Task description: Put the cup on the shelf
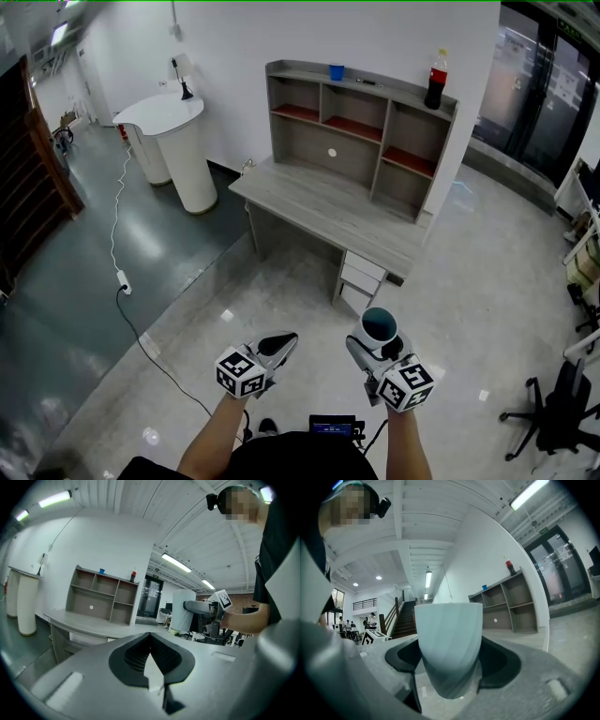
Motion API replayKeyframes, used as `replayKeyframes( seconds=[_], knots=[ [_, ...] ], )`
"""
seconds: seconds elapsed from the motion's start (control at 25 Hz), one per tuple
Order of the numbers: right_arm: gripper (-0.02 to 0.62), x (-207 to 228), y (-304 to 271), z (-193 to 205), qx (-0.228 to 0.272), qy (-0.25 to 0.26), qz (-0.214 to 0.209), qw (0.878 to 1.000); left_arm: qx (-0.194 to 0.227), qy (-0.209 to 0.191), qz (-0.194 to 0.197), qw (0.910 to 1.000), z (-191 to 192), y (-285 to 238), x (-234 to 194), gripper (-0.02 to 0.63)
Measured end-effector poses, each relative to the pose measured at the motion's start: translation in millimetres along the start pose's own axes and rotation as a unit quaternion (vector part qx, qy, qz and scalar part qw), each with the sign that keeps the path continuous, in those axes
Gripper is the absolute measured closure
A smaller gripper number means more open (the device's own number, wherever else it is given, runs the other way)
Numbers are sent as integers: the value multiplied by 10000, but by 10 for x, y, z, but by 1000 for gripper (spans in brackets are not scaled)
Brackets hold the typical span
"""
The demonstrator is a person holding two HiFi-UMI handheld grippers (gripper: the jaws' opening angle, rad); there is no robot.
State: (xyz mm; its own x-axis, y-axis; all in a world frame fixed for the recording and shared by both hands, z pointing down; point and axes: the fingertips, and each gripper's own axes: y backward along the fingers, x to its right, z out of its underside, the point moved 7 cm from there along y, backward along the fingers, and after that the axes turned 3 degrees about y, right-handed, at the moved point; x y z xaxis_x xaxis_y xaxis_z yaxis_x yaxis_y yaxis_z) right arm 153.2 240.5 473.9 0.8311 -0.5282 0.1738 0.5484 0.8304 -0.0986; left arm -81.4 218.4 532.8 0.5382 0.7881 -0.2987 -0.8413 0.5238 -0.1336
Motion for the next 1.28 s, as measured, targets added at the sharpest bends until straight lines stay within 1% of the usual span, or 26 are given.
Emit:
replayKeyframes(
  seconds=[0.2,0.32,0.44,0.6,0.88,1.04,1.28],
  knots=[
    [235,200,103,40,-49,-36,-61,10000,82,101,-126,9998,21,-161,112,604],
    [235,275,129,83,-83,-81,-101,9999,58,131,-177,9997,67,-213,154,604],
    [235,328,113,122,-98,-138,-122,9998,-12,157,-222,9996,109,-245,144,604],
    [235,379,15,118,-107,-171,-128,9997,2,171,-238,9996,67,-289,52,604],
    [235,468,-297,115,-141,-195,-4,9997,-51,213,-77,9997,31,-458,-317,604],
    [235,548,-563,48,-144,-136,128,9997,-45,221,90,9997,-69,-604,-616,604],
    [235,616,-1005,-45,-98,-177,359,9992,-120,163,354,9992,-263,-768,-1103,604]
  ],
)
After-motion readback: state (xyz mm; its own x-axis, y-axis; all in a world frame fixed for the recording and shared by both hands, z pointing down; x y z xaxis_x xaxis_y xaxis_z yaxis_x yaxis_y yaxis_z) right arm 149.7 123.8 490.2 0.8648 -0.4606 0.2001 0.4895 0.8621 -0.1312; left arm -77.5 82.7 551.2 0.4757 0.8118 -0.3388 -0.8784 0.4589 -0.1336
